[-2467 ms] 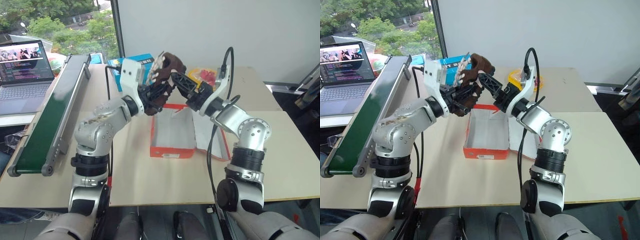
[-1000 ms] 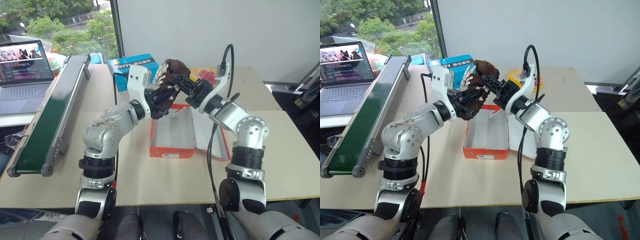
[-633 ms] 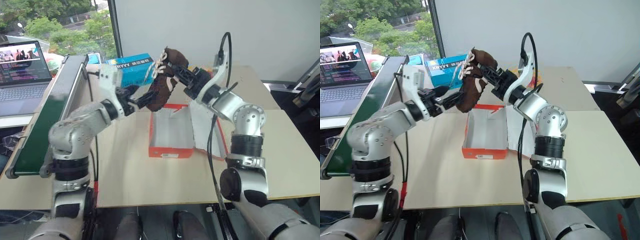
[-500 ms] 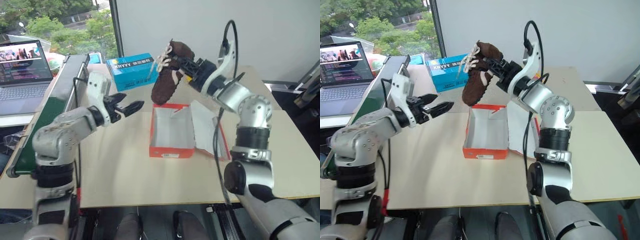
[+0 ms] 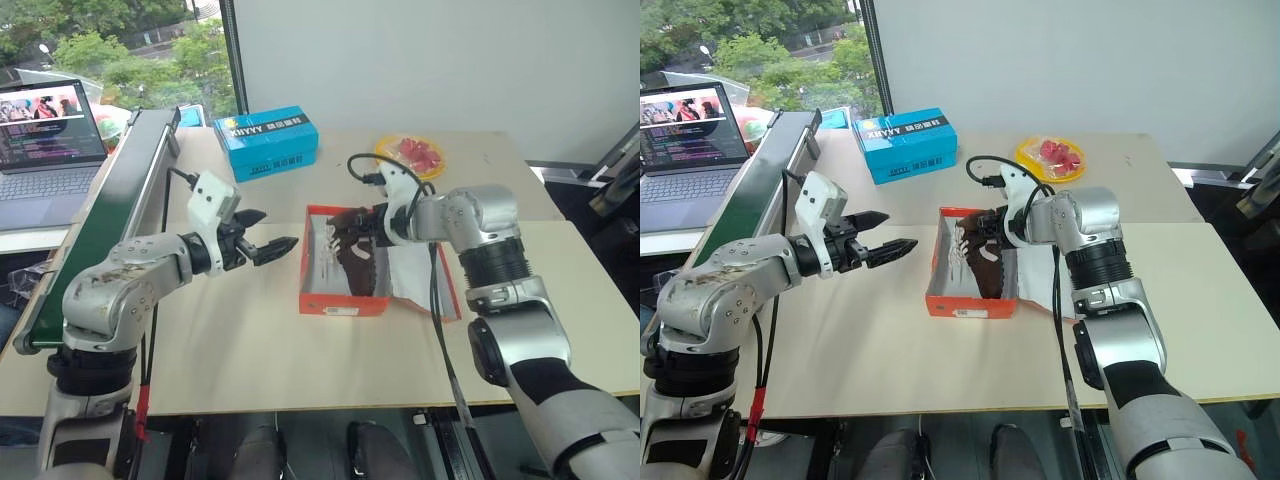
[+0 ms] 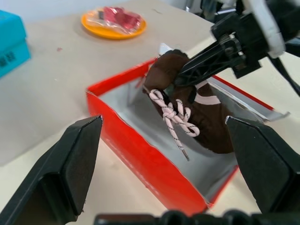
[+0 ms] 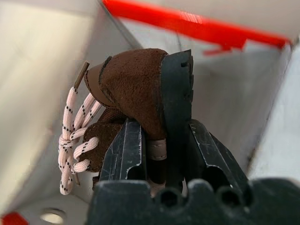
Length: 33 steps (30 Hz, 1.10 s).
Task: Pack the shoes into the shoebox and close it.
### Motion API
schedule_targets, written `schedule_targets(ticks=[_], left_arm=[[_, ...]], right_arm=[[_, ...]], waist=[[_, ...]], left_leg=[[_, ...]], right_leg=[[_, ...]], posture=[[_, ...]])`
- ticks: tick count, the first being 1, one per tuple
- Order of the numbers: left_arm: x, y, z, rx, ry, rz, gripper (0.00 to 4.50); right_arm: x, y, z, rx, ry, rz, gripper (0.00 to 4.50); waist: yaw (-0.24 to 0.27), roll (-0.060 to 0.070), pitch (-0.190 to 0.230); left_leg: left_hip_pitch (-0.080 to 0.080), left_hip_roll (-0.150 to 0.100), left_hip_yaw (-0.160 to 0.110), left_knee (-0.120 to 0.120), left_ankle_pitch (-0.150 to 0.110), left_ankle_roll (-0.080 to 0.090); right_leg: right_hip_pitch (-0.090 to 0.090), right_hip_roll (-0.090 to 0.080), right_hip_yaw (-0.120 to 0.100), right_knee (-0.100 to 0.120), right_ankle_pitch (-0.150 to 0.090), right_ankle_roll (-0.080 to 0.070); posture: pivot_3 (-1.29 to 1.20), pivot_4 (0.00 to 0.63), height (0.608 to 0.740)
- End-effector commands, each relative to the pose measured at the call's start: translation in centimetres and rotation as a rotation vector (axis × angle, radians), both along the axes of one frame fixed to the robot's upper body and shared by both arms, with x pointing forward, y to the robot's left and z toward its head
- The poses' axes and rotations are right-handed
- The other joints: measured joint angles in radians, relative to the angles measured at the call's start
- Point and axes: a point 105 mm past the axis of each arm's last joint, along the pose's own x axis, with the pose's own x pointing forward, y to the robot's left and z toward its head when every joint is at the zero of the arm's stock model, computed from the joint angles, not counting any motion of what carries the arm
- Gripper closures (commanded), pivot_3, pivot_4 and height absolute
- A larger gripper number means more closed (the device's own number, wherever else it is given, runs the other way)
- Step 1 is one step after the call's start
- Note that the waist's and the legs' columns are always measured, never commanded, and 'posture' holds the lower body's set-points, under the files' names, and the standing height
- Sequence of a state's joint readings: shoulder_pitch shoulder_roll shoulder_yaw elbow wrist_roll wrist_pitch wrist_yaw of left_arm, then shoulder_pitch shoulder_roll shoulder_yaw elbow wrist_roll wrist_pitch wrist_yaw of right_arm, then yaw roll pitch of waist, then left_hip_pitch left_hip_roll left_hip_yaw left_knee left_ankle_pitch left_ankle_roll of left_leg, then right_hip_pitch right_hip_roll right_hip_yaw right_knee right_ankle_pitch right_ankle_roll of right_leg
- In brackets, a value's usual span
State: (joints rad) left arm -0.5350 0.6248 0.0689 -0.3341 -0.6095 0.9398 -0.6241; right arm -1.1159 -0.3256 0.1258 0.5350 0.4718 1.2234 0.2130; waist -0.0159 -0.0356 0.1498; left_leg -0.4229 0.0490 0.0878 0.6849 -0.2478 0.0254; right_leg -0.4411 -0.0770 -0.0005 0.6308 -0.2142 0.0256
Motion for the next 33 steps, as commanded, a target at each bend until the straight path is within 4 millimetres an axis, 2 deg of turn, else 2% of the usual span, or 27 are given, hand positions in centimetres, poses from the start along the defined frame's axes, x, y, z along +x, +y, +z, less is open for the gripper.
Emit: schedule_targets(ticks=[1, 6, 11, 13, 16, 18, 21, 22, 27, 30, 33], left_arm=[[-0.8, -0.6, 1.1, 0.001, -0.039, -0.042, 0.0], [-0.7, -0.5, 1.0, 0.01, -0.038, -0.024, 0.0], [-0.6, -0.4, 1.0, 0.006, -0.036, -0.013, 0.0], [-0.7, -0.6, 1.1, 0.002, -0.035, -0.018, 0.0], [-0.8, -0.7, 1.1, -0.002, -0.03, -0.023, 0.0], [-0.8, -0.6, 1.0, -0.002, -0.027, -0.017, 0.0], [-0.7, -0.4, 1.0, -0.008, -0.023, -0.007, 0.0], [-0.7, -0.3, 1.1, -0.018, -0.02, -0.003, 0.0], [-0.5, 0.3, 1.0, -0.047, -0.008, 0.044, 0.0], [-0.2, 1.2, 0.4, -0.044, -0.006, 0.109, 0.0], [0.0, 2.6, -0.6, -0.044, 0.005, 0.205, 0.0]], right_arm=[[1.4, -0.9, -0.2, -0.074, -0.069, -0.037, 3.8], [2.6, -2.4, -1.8, -0.159, -0.116, -0.099, 3.8], [3.1, -2.8, -2.6, -0.169, -0.136, -0.143, 3.8], [3.2, -2.6, -2.6, -0.15, -0.139, -0.157, 2.87], [3.3, -2.1, -1.7, -0.135, -0.168, -0.155, 2.02], [3.4, -1.7, -0.6, -0.121, -0.199, -0.155, 1.26], [3.4, -0.6, 1.1, -0.115, -0.275, -0.121, 0.25], [3.2, -0.1, 1.7, -0.103, -0.3, -0.107, 0.05], [1.9, 1.4, 5.0, -0.02, -0.393, -0.061, 0.05], [0.9, 1.7, 6.9, -0.015, -0.507, -0.002, 0.05], [-1.1, 2.3, 8.4, 0.121, -0.617, 0.145, 0.05]], waist=[[-0.001, 0.0, 0.0], [-0.001, 0.0, 0.0], [-0.001, -0.001, -0.001], [-0.001, -0.001, -0.001], [0.003, -0.001, 0.0], [0.003, -0.001, 0.0], [0.0, -0.001, 0.0], [0.0, -0.001, 0.0], [-0.004, 0.0, 0.0], [-0.003, 0.0, 0.0], [0.0, 0.0, 0.0]], left_leg=[[0.0, 0.0, 0.0, 0.0, 0.0, 0.0], [0.004, 0.0, 0.0, 0.0, 0.0, 0.0], [0.014, 0.0, 0.0, 0.0, 0.0, 0.0], [0.018, 0.0, 0.0, -0.001, -0.001, 0.001], [0.017, 0.0, -0.002, -0.001, -0.001, 0.0], [0.015, 0.0, -0.003, -0.004, 0.0, 0.0], [0.005, 0.0, -0.003, -0.004, 0.001, -0.001], [0.004, 0.0, -0.003, -0.004, 0.001, -0.002], [0.003, 0.0, -0.003, -0.004, 0.001, -0.002], [0.003, 0.0, -0.003, -0.004, 0.001, -0.001], [0.003, 0.0, -0.003, -0.004, 0.001, -0.001]], right_leg=[[0.0, 0.0, 0.0, 0.0, 0.0, 0.0], [0.004, 0.0, 0.0, -0.001, 0.0, 0.0], [0.012, 0.0, 0.001, -0.003, 0.0, 0.0], [0.017, 0.0, 0.0, -0.005, 0.0, 0.0], [0.015, 0.0, 0.0, -0.004, 0.0, 0.0], [0.013, 0.0, 0.0, -0.002, 0.0, 0.0], [0.003, 0.0, 0.003, 0.0, 0.0, 0.0], [0.001, 0.0, 0.003, 0.0, 0.0, 0.0], [0.0, 0.0, 0.003, 0.001, 0.0, 0.0], [0.0, 0.0, 0.003, 0.001, 0.0, 0.0], [0.0, 0.0, 0.003, 0.0, 0.0, 0.0]], posture=[[0.0, 0.15, 0.74], [0.0, 0.15, 0.74], [0.0, 0.15, 0.74], [0.0, 0.15, 0.74], [0.0, 0.15, 0.74], [0.0, 0.15, 0.74], [0.0, 0.15, 0.74], [0.0, 0.15, 0.74], [0.0, 0.15, 0.74], [0.0, 0.15, 0.74], [0.0, 0.15, 0.74]])
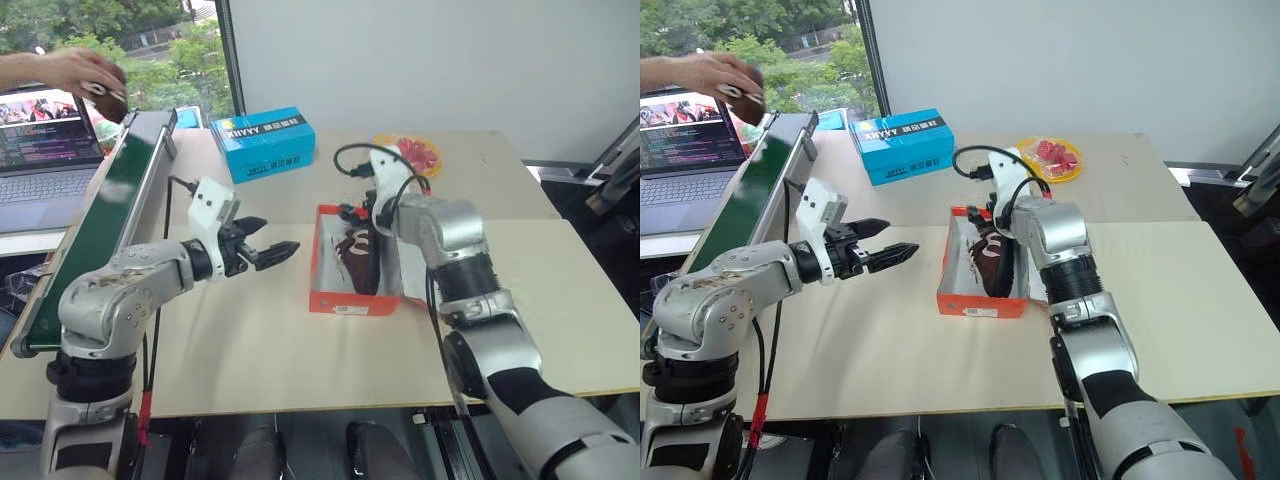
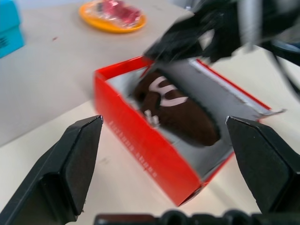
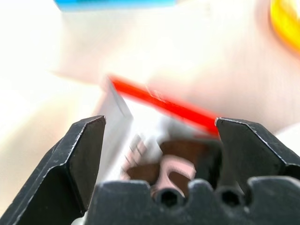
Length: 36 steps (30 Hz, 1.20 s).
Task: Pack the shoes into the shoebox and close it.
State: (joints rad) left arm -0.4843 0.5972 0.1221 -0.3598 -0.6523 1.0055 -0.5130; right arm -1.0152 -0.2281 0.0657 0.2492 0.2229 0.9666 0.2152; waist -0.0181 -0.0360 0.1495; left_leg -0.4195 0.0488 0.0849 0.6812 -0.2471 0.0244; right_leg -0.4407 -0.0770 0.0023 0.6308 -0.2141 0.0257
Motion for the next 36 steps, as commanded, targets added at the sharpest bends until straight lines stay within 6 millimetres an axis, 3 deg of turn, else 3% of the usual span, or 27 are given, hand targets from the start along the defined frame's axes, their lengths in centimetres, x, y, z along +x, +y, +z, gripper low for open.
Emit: schedule_targets(ticks=[1, 6, 11, 13, 20, 26, 29, 36], left_arm=[[0.0, 1.8, 0.3, -0.006, -0.051, 0.124, 0.0], [0.3, 4.0, -0.8, -0.03, -0.061, 0.299, 0.0], [0.3, 7.2, -1.9, -0.102, -0.075, 0.525, 0.0], [0.1, 8.4, -2.3, -0.093, -0.087, 0.601, 0.0], [-1.5, 14.4, -3.0, -0.007, -0.165, 0.863, 0.0], [-2.7, 17.3, -3.9, 0.039, -0.181, 0.926, 0.0], [-3.2, 19.0, -3.7, 0.034, -0.205, 0.972, 0.0], [-3.5, 21.5, -3.5, 0.036, -0.235, 0.987, 0.0]], right_arm=[[-2.6, 0.6, 2.9, 0.118, -0.159, 0.208, 0.05], [-6.6, 1.5, 2.6, 0.168, -0.172, 0.484, 0.05], [-10.2, 2.9, -0.7, 0.164, -0.08, 0.684, 0.05], [-10.7, 3.2, -1.9, 0.147, -0.065, 0.713, 0.05], [-10.2, 4.6, -2.8, 0.193, -0.098, 0.7, 0.05], [-9.2, 6.0, -3.6, 0.123, -0.273, 0.649, 0.05], [-9.5, 6.2, -5.1, 0.147, -0.152, 0.705, 0.05], [-8.3, 5.2, -4.2, 0.191, -0.192, 0.676, 0.05]], waist=[[0.003, 0.0, 0.0], [0.006, 0.0, 0.0], [0.003, 0.0, 0.0], [0.004, 0.0, 0.0], [0.005, -0.001, -0.001], [0.006, -0.001, -0.001], [0.007, -0.002, -0.001], [0.005, -0.002, -0.001]], left_leg=[[0.0, 0.0, 0.0, 0.0, 0.0, 0.0], [0.0, 0.0, 0.0, 0.001, 0.0, 0.0], [0.002, 0.0, 0.0, 0.0, -0.001, 0.001], [0.003, 0.0, 0.0, 0.0, -0.001, 0.001], [0.005, 0.0, 0.001, 0.0, -0.001, 0.001], [0.005, 0.0, 0.002, 0.0, -0.001, 0.001], [0.005, 0.0, 0.003, 0.0, -0.001, 0.001], [0.005, 0.0, 0.003, 0.0, -0.001, 0.001]], right_leg=[[0.001, 0.0, 0.0, 0.0, 0.0, 0.0], [0.001, 0.0, 0.0, -0.001, 0.0, 0.0], [0.002, 0.0, 0.0, -0.001, 0.0, 0.0], [0.002, 0.0, 0.001, -0.002, 0.0, 0.0], [0.002, 0.0, 0.003, -0.002, 0.0, 0.0], [0.002, 0.0, 0.003, -0.002, 0.0, 0.0], [0.002, 0.0, 0.002, -0.002, 0.0, 0.0], [0.002, 0.0, 0.002, -0.002, 0.0, -0.001]], posture=[[0.0, 0.15, 0.74], [0.0, 0.15, 0.74], [0.0, 0.15, 0.74], [0.0, 0.15, 0.74], [0.0, 0.15, 0.74], [0.0, 0.15, 0.74], [0.0, 0.15, 0.74], [0.0, 0.15, 0.74]])
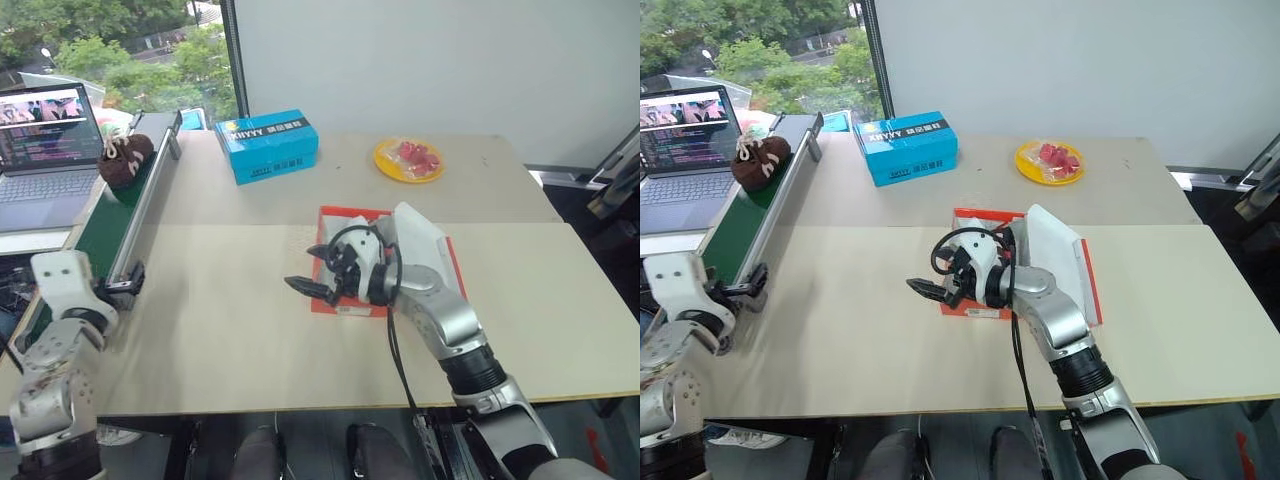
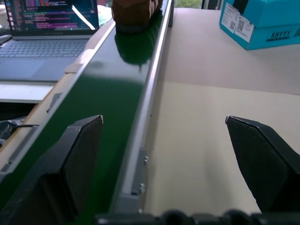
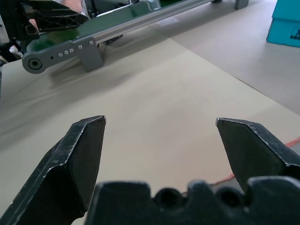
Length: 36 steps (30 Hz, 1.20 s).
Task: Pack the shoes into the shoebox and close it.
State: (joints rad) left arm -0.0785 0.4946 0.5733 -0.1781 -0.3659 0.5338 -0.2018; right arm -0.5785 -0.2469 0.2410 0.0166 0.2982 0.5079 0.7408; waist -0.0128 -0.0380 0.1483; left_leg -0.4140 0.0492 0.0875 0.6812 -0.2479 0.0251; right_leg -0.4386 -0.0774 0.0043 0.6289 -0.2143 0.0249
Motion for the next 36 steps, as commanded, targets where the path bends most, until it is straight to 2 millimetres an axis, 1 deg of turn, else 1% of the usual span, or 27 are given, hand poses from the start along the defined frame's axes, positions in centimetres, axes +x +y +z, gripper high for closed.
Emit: schedule_targets(ticks=[1, 4, 9, 12, 15, 19, 24, 32, 34, 36], left_arm=[[0.0, 1.3, 1.7, 0.045, -0.058, -0.005, 0.0], [0.4, 2.2, 1.9, 0.067, -0.049, -0.007, 0.0], [1.0, 4.1, 2.4, 0.101, -0.04, 0.001, 0.0], [1.8, 5.7, 2.4, 0.133, -0.009, 0.01, 0.0], [2.8, 6.5, 2.5, 0.139, 0.002, 0.006, 0.0], [3.6, 6.6, 2.4, 0.133, 0.003, -0.009, 0.0], [4.6, 6.2, 1.3, 0.13, 0.045, -0.041, 0.0], [4.6, 6.8, 0.7, 0.083, 0.048, 0.001, 0.0], [4.6, 6.7, 0.7, 0.075, 0.043, 0.001, 0.0], [4.7, 5.6, 0.8, 0.045, 0.006, -0.041, 0.54]], right_arm=[[0.8, -0.5, 2.5, 0.076, -0.081, -0.017, 0.05], [1.2, -0.5, 2.6, 0.076, -0.093, -0.029, 0.05], [1.0, -0.2, 2.7, 0.089, -0.091, -0.016, 0.05], [1.5, -0.5, 2.5, 0.068, -0.087, -0.05, 0.05], [1.9, -0.6, 2.6, 0.069, -0.082, -0.064, 0.05], [2.0, -0.6, 2.9, 0.076, -0.081, -0.065, 0.05], [2.1, -0.8, 3.3, 0.085, -0.075, -0.074, 0.05], [2.2, -1.6, 3.2, 0.069, -0.073, -0.097, 0.05], [2.3, -1.7, 3.2, 0.063, -0.073, -0.097, 0.05], [2.3, -1.6, 3.2, 0.059, -0.073, -0.096, 0.0]], waist=[[0.0, 0.0, 0.0], [0.0, 0.0, 0.0], [-0.001, 0.0, 0.0], [-0.001, 0.0, 0.0], [-0.001, 0.0, 0.0], [-0.001, 0.0, 0.0], [-0.002, 0.0, 0.0], [0.003, 0.0, 0.0], [0.003, 0.0, 0.0], [0.003, 0.0, 0.0]], left_leg=[[0.0, 0.0, 0.0, 0.0, 0.0, 0.0], [0.0, 0.0, 0.0, 0.0, 0.0, 0.0], [0.0, 0.0, 0.001, 0.0, 0.0, 0.0], [0.0, 0.0, 0.002, 0.0, 0.0, 0.0], [0.0, 0.0, 0.006, 0.0, 0.0, 0.0], [0.0, 0.0, 0.007, -0.001, 0.0, -0.001], [-0.001, 0.001, 0.008, 0.0, 0.0, -0.001], [-0.001, 0.001, 0.007, 0.0, 0.001, -0.001], [-0.002, 0.001, 0.007, 0.0, 0.0, -0.001], [-0.001, 0.001, 0.007, 0.0, 0.001, -0.001]], right_leg=[[0.0, 0.0, 0.0, 0.0, 0.0, 0.0], [0.0, 0.0, 0.0, 0.0, 0.0, 0.0], [0.0, 0.0, 0.0, 0.001, 0.0, 0.0], [0.0, 0.0, -0.001, 0.001, 0.0, 0.0], [0.0, 0.0, -0.002, 0.001, 0.0, -0.001], [0.0, 0.0, -0.003, 0.002, 0.0, 0.0], [0.0, 0.0, -0.003, 0.003, 0.0, -0.001], [0.0, -0.001, -0.005, 0.003, 0.0, -0.001], [0.0, -0.001, -0.005, 0.003, 0.0, -0.001], [0.0, -0.001, -0.005, 0.003, 0.0, -0.001]], posture=[[0.0, 0.15, 0.74], [0.0, 0.15, 0.74], [0.0, 0.15, 0.74], [0.0, 0.15, 0.74], [0.0, 0.15, 0.74], [0.0, 0.15, 0.74], [0.0, 0.15, 0.74], [0.0, 0.15, 0.74], [0.0, 0.15, 0.74], [0.0, 0.15, 0.74]])
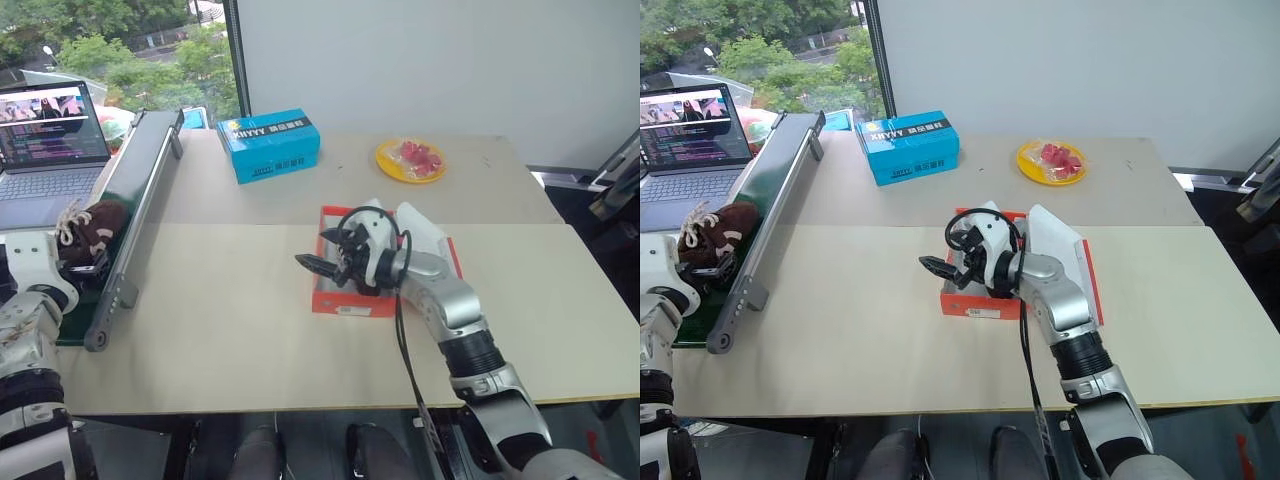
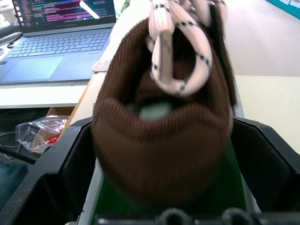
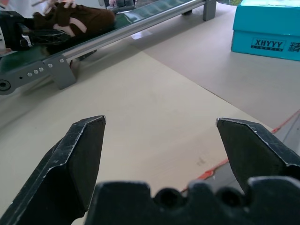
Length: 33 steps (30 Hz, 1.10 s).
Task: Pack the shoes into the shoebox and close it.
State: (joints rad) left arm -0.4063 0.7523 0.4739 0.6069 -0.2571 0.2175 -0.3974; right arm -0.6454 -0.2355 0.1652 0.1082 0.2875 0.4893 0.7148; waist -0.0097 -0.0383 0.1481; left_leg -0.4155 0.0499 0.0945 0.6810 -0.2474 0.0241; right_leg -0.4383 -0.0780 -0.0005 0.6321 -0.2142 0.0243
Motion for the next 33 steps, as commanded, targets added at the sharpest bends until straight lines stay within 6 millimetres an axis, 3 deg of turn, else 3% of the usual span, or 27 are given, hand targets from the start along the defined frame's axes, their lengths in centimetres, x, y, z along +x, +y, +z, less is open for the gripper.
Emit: schedule_targets(ticks=[1, 5, 9, 12, 14, 17, 23, 26, 28, 33], left_arm=[[0.4, -1.4, 1.6, -0.018, -0.093, -0.06, 0.81], [0.8, -2.8, 2.3, -0.008, -0.106, -0.087, 2.04], [1.8, -5.7, 5.6, -0.01, -0.212, -0.17, 2.26], [2.9, -10.9, 9.0, 0.005, -0.302, -0.316, 2.26], [3.2, -13.7, 10.2, 0.011, -0.325, -0.386, 2.26], [3.4, -20.9, 11.9, -0.048, -0.375, -0.578, 2.26], [1.5, -31.4, 12.7, -0.202, -0.356, -0.889, 2.26], [1.2, -32.7, 13.1, -0.289, -0.357, -0.919, 2.26], [1.3, -33.4, 13.0, -0.367, -0.346, -0.913, 2.26], [0.5, -34.6, 12.5, -0.361, -0.319, -0.955, 2.26]], right_arm=[[-0.1, -0.2, 1.9, 0.021, -0.058, 0.0, 0.0], [0.0, -0.2, 2.1, 0.017, -0.062, 0.0, 0.0], [0.1, -0.2, 3.4, 0.07, -0.05, 0.002, 0.0], [0.2, -0.3, 6.0, 0.249, 0.038, 0.002, 0.0], [0.2, -0.4, 7.1, 0.329, 0.091, 0.004, 0.0], [0.4, -0.8, 9.8, 0.529, 0.197, 0.014, 0.0], [0.7, -1.7, 12.6, 0.722, 0.32, -0.003, 0.0], [0.5, -1.9, 12.7, 0.734, 0.333, -0.016, 0.0], [0.5, -2.0, 11.5, 0.694, 0.334, -0.048, 0.0], [0.7, -2.8, 9.9, 0.708, 0.361, -0.107, 0.0]], waist=[[0.0, 0.0, 0.0], [0.005, 0.0, 0.0], [0.007, 0.0, 0.0], [0.008, 0.0, 0.0], [0.008, 0.0, 0.0], [0.007, 0.0, 0.0], [0.002, 0.0, 0.0], [-0.011, 0.0, 0.0], [-0.011, 0.001, 0.0], [-0.01, 0.001, 0.0]], left_leg=[[0.0, 0.0, 0.0, 0.0, 0.0, 0.0], [0.0, 0.0, 0.0, 0.0, 0.0, 0.0], [0.0, 0.0, 0.0, 0.001, 0.0, 0.0], [-0.001, 0.0, -0.001, 0.001, 0.0, 0.0], [-0.003, 0.0, -0.003, 0.002, 0.0, 0.0], [-0.003, 0.0, -0.003, 0.002, 0.0, 0.0], [-0.003, 0.0, -0.004, 0.002, 0.0, 0.0], [-0.003, 0.0, -0.006, 0.001, 0.0, 0.0], [-0.002, 0.0, -0.007, 0.001, 0.001, 0.0], [-0.002, -0.001, -0.009, 0.001, 0.0, 0.0]], right_leg=[[0.0, 0.0, 0.0, 0.0, 0.0, 0.0], [0.0, 0.0, 0.0, 0.0, 0.0, 0.0], [0.0, 0.0, 0.0, 0.0, 0.0, 0.0], [0.0, 0.0, -0.001, 0.0, 0.0, 0.0], [0.0, 0.0, -0.001, 0.001, 0.0, 0.0], [0.0, 0.0, -0.001, 0.001, 0.001, 0.0], [0.0, 0.0, -0.001, 0.001, 0.001, 0.0], [-0.001, 0.001, 0.0, 0.001, 0.001, 0.0], [-0.001, 0.001, 0.002, 0.001, 0.001, 0.0], [0.0, 0.001, 0.002, 0.0, 0.001, 0.0]], posture=[[0.0, 0.15, 0.74], [0.0, 0.15, 0.74], [0.0, 0.15, 0.74], [0.0, 0.15, 0.74], [0.0, 0.15, 0.74], [0.0, 0.15, 0.74], [0.0, 0.15, 0.74], [0.0, 0.15, 0.74], [0.0, 0.15, 0.74], [0.0, 0.15, 0.74]])
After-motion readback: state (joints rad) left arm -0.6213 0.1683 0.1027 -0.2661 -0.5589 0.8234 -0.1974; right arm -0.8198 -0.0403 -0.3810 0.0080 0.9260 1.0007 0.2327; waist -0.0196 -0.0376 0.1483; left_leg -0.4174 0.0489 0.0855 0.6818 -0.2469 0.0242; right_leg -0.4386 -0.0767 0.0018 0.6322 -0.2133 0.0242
